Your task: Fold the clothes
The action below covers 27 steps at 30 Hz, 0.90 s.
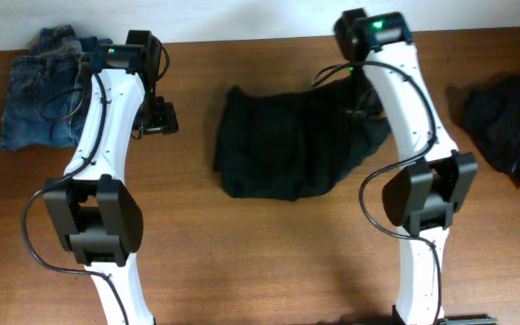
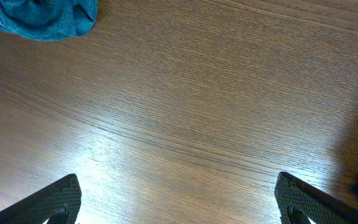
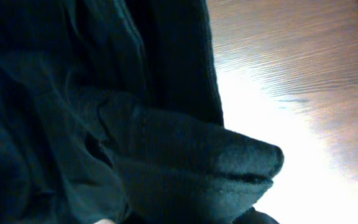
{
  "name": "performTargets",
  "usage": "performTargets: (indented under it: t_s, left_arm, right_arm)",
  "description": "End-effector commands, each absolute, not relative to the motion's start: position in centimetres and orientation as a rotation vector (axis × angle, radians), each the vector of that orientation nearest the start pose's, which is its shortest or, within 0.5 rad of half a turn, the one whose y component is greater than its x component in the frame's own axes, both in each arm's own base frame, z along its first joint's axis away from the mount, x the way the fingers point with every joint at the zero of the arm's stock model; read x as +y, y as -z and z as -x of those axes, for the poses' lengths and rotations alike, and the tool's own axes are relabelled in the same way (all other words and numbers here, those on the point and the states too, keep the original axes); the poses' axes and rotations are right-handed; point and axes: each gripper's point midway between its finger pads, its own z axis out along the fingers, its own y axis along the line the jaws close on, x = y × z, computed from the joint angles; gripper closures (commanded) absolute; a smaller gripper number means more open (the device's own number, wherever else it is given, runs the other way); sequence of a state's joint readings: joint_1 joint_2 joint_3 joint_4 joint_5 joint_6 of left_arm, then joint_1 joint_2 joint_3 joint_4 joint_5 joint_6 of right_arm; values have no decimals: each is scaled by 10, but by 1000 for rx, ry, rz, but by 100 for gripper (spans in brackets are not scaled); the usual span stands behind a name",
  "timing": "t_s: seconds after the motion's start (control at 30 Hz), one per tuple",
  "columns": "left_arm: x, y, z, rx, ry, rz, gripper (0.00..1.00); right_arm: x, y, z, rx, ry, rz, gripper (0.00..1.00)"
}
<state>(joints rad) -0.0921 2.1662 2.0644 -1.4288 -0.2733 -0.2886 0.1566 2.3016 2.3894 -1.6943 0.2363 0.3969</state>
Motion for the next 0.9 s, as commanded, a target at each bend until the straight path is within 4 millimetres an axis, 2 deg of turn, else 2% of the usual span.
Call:
performTargets:
  t_s: [0.0,0.13,0.2,0.3,0.57,0.77,0.87]
  left_arm:
    - [8,-122,-429,3023,-398,323,1]
    - [8,-122,-429,3023,-397,323,1]
    - [8,-122,-429,3023,-397,323,1]
    - [8,-122,-429,3021,-397,324,1]
    - [7,-122,-432,3011,-392,325,1]
    - [7,-122,-432,3011,-392,325,1]
    - [7,-122,-432,3011,-392,325,1]
  right_arm:
    - [-10,-173,-431,2999,445,-388,96]
    - [-31,-173,-430,2998,472,-419,96]
    - [-57,-178,-429,2969,588,-442,96]
    - [-68,-179,-428,2982,611,-403,96]
    - [-63,-179,-429,2980,613,-385,94]
    - [-52,-181,-430,2964,605,-394,96]
    - [-42,-190,-431,2930,576,-413,96]
